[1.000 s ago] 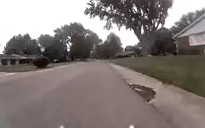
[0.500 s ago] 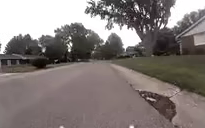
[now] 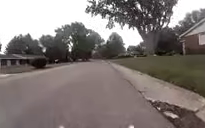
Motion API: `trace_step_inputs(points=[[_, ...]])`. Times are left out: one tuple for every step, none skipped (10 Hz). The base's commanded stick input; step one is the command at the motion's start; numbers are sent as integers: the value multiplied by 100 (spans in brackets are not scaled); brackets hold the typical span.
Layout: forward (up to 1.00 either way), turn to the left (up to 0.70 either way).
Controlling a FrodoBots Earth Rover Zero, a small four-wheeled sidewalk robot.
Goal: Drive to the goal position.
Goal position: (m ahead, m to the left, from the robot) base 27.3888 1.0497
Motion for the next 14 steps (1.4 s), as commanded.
trace_step_inputs(points=[[100,0],[100,0],[100,-2],[100,-12],[100,-21],[100,-22],[100,-23],[100,-10],[100,0],[100,0],[100,0],[100,0],[100,0],[100,-2]])
